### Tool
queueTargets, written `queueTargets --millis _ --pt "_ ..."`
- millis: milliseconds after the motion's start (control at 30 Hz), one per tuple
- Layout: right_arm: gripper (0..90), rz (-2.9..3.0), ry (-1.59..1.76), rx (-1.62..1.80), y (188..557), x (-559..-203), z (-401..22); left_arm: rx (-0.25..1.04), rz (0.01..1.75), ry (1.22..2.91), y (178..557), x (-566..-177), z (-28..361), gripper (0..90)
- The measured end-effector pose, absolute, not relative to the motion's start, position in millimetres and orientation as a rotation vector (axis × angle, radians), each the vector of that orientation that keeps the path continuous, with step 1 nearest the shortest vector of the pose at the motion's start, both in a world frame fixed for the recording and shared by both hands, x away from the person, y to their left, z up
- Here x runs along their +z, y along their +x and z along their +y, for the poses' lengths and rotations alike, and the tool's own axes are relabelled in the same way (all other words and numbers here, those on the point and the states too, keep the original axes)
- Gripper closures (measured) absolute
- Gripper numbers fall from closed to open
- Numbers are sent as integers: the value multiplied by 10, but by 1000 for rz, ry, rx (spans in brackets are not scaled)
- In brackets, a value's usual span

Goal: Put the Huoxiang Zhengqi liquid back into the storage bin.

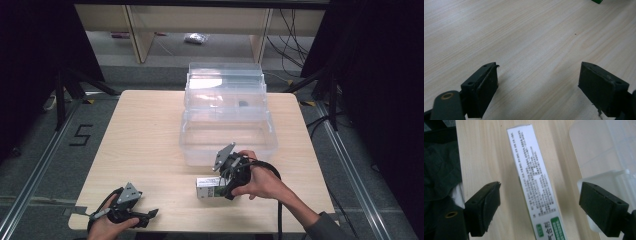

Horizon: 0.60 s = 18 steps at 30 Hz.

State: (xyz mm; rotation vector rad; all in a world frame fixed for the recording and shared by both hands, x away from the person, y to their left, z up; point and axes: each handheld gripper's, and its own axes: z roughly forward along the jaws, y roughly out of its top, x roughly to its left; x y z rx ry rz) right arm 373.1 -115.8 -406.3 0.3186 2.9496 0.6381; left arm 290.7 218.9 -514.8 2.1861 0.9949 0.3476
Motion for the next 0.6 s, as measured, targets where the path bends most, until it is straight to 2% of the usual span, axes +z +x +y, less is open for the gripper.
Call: queueTargets --millis 133,600 --pt "220 2976 309 607 3748 -4112 -1112 352 959 2235 2910 -5127 2214 154" --pt "334 3035 263 395 3806 -4271 -987 348 1001 2183 2899 -5148 2180 154"
